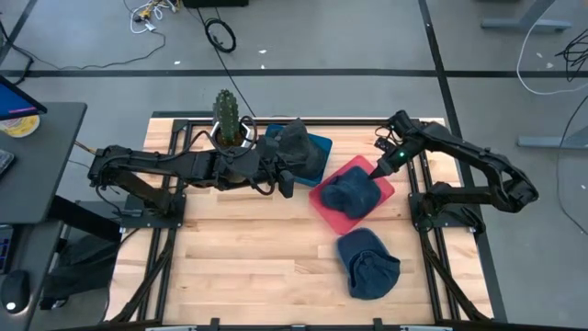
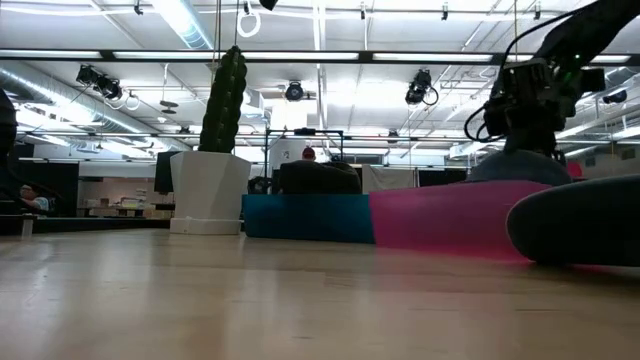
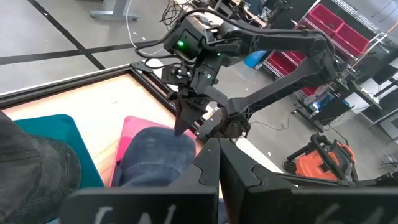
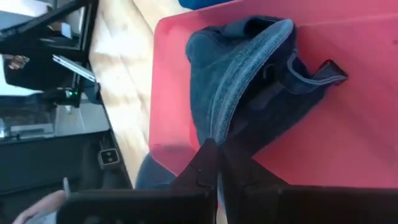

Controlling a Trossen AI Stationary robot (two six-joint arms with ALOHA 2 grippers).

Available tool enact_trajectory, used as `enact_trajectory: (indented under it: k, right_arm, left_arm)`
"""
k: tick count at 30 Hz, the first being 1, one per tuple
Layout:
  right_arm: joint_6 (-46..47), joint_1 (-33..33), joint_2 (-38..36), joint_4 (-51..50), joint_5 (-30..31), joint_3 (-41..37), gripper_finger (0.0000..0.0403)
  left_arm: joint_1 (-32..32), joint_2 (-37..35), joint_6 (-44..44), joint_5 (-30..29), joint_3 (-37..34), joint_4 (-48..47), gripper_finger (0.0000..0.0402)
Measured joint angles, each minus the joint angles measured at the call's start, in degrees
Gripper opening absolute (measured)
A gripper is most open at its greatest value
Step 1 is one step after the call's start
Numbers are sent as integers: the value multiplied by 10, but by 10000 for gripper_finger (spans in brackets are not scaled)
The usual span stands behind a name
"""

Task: Pick & Place hat
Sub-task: Put the left blue cap into the pink bin

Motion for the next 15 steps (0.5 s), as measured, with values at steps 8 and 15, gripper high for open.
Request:
enact_trajectory:
  k: [8,15]
  right_arm:
    - [-1,-3,0,6,84,-11,19]
    - [-23,-2,-1,-18,151,13,122]
  left_arm:
    - [0,0,0,0,0,0,3]
    - [0,0,0,0,0,0,3]
